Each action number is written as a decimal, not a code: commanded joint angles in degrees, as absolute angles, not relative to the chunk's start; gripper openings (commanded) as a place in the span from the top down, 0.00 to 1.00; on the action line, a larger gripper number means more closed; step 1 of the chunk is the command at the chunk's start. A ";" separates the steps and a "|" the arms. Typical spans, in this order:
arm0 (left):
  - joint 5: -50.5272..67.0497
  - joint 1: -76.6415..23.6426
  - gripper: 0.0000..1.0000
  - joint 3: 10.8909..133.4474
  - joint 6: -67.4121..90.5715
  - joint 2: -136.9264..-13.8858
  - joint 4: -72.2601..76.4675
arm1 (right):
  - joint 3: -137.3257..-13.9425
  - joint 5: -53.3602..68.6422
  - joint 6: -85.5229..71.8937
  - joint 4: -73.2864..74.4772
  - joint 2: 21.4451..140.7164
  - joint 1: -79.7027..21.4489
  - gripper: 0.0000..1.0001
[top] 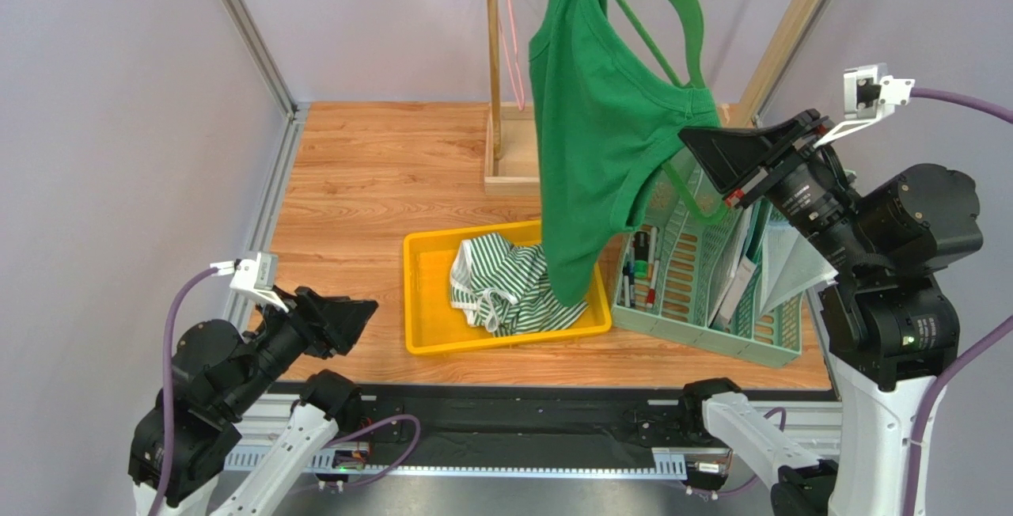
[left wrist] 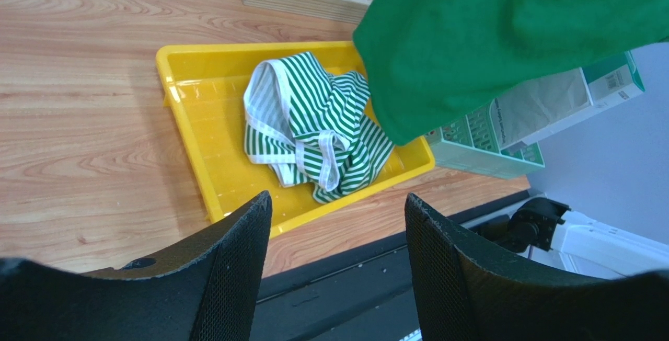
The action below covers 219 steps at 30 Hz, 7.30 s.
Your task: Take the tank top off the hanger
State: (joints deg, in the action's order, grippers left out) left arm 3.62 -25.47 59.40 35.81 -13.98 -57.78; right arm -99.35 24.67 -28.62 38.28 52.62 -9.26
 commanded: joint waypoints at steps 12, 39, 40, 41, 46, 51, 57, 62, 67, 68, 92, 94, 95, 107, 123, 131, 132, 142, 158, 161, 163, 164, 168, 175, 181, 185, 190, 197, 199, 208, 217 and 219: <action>6.24 -25.58 0.32 57.83 36.65 -13.71 -54.23 | -91.41 41.21 -27.34 29.36 46.67 -9.49 1.00; 18.99 -25.49 0.31 65.65 55.72 -26.36 -32.00 | -73.74 -5.42 -9.76 18.74 58.00 -57.45 1.00; 18.81 -25.49 0.31 65.92 55.90 -27.15 -31.64 | -73.74 -9.19 -10.10 18.11 59.75 -58.52 1.00; 17.94 -25.49 0.31 65.92 56.07 -27.51 -31.38 | -74.26 -10.10 -10.54 17.76 60.72 -59.14 1.00; 14.94 -25.49 0.32 66.01 54.67 -29.96 -31.03 | -77.16 -15.19 -11.60 15.91 67.31 -63.45 1.00; 12.22 -25.58 0.32 65.57 54.41 -31.99 -31.02 | -79.01 -20.38 -10.81 14.33 70.13 -67.40 1.00; 9.14 -25.49 0.34 64.78 54.05 -34.45 -31.29 | -79.72 -21.79 -10.28 13.27 71.63 -69.95 1.00; 8.09 -25.58 0.36 63.55 55.28 -35.86 -30.07 | -80.68 -23.12 -9.58 13.89 72.68 -71.72 1.00; 8.88 -25.58 0.37 63.19 55.81 -38.14 -28.04 | -80.77 -23.99 -9.76 13.89 73.56 -72.77 1.00; 9.05 -25.49 0.37 63.19 55.72 -38.58 -27.69 | -80.77 -24.17 -9.84 13.89 73.65 -73.12 1.00; 10.20 -25.49 0.81 61.00 54.93 -42.63 -23.73 | -79.11 -22.86 -10.90 18.01 71.99 -77.70 0.87; 9.49 -25.49 0.93 60.91 54.58 -42.10 -24.52 | -79.01 -20.66 -10.81 19.76 70.49 -77.78 0.75; 9.41 -25.58 0.96 60.82 54.32 -41.93 -24.70 | -78.93 -19.87 -10.81 20.47 69.01 -77.78 0.62; 10.19 -25.49 1.00 60.91 54.14 -39.03 -26.81 | -74.09 -14.43 -9.41 22.32 58.26 -75.41 0.24; 14.06 -25.58 1.00 64.33 44.67 -32.26 -39.19 | -91.74 -20.56 -1.34 21.71 79.18 -73.04 0.22; 11.86 -25.49 1.00 66.01 35.69 -26.11 -51.40 | -101.68 -15.21 4.22 21.09 86.74 -69.79 0.22; 12.04 -25.49 1.00 65.66 35.07 -25.67 -52.02 | -103.52 -14.86 4.31 21.35 88.58 -69.26 0.22; 15.12 -25.58 1.00 64.07 32.70 -22.94 -55.37 | -108.28 -11.61 4.75 21.62 96.15 -67.76 0.37; 16.17 -25.49 1.00 64.51 30.59 -21.09 -59.41 | -108.72 -12.83 4.04 19.07 97.91 -64.95 1.00; 16.00 -25.58 1.00 64.51 30.59 -21.09 -60.47 | -110.56 -15.20 4.57 19.07 99.31 -64.34 1.00; 15.56 -25.49 1.00 64.60 30.67 -21.18 -61.52 | -112.05 -17.39 4.92 18.81 99.84 -63.90 1.00; 15.38 -25.49 1.00 64.60 30.59 -21.18 -61.87 | -112.41 -18.01 4.83 18.29 100.19 -63.37 1.00; 15.12 -25.49 1.00 64.16 30.41 -21.27 -62.84 | -114.52 -19.42 3.43 17.75 101.42 -61.44 1.00; 15.82 -25.58 1.00 64.07 30.23 -21.01 -63.54 | -118.91 -19.87 -3.07 19.51 104.06 -56.08 1.00; 15.82 -25.49 1.00 64.42 30.23 -21.36 -63.98 | -122.69 -20.21 -7.98 24.25 107.13 -52.91 1.00; 14.07 -25.49 1.00 65.47 30.32 -20.74 -63.81 | -119.36 -20.57 -8.96 25.66 105.48 -52.47 1.00; 9.33 -25.49 1.00 68.11 30.94 -20.48 -61.01 | -110.60 -18.73 -10.98 26.55 101.96 -52.47 1.00; 1.77 -25.58 1.00 69.70 30.59 -23.72 -53.80 | -102.58 -14.78 -12.65 25.22 95.81 -52.64 1.00; 0.10 -25.49 1.00 69.26 30.94 -25.05 -49.60 | -101.52 -12.75 -12.74 24.87 93.79 -53.08 1.00; -12.29 -25.49 1.00 59.33 28.21 -26.80 -20.58 | -94.14 -8.44 -14.15 24.96 81.49 -58.27 1.00; -15.38 -25.58 1.00 66.25 29.27 -34.19 -15.11 | -88.33 -14.23 -12.05 25.75 75.23 -58.27 1.00; -14.86 -25.49 1.00 68.19 29.27 -34.54 -19.13 | -91.48 -15.29 -9.25 25.93 75.93 -58.27 1.00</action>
